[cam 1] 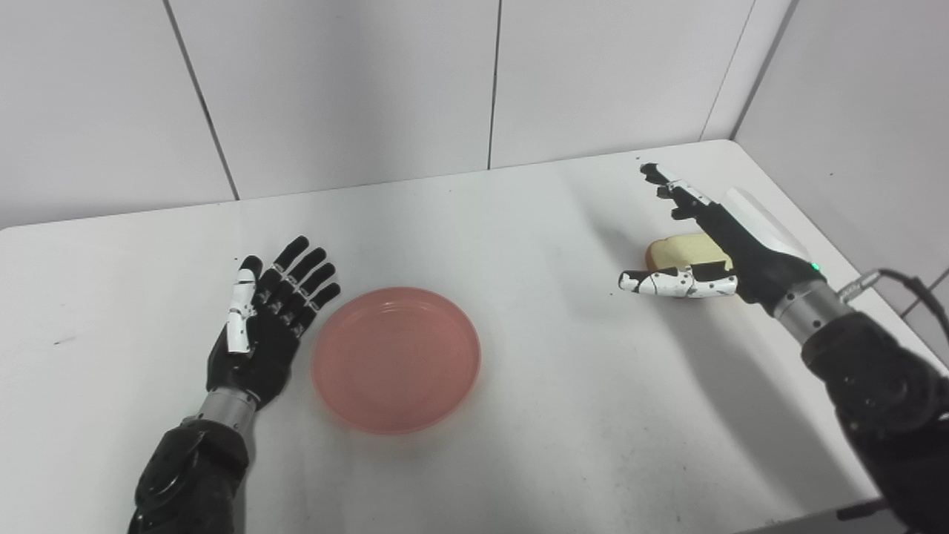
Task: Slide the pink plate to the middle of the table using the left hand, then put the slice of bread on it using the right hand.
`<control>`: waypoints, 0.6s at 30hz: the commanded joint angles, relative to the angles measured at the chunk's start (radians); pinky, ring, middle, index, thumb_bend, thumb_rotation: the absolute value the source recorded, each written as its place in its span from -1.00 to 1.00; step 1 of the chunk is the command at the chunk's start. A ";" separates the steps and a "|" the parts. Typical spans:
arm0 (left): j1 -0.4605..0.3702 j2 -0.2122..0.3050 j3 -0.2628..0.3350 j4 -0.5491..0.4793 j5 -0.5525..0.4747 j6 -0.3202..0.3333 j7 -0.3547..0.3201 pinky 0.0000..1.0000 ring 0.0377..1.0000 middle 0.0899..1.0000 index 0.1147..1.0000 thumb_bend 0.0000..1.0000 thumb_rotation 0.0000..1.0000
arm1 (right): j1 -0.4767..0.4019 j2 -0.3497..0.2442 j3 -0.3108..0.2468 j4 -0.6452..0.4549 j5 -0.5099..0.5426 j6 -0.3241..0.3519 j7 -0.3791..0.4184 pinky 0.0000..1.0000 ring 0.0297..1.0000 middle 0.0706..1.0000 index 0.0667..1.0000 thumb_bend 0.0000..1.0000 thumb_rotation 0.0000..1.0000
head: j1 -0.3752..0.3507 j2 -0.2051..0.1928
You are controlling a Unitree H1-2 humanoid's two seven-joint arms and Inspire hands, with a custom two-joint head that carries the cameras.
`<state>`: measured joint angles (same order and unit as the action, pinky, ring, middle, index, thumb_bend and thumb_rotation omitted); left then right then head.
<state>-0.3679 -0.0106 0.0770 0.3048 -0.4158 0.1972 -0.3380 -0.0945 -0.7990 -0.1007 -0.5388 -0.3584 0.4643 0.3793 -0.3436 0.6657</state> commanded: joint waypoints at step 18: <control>0.028 0.048 0.015 0.050 -0.013 0.012 -0.037 0.68 0.70 0.67 0.63 -0.17 1.00 | -0.241 -0.099 0.012 0.116 -0.311 0.005 0.474 0.69 0.95 0.97 0.83 1.00 -0.53 | -0.056 -0.010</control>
<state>-0.3661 0.0215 0.0906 0.3223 -0.4372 0.1936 -0.3822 -0.2888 -0.8447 -0.0899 -0.4283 -0.6518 0.4679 0.8469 -0.4004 0.6565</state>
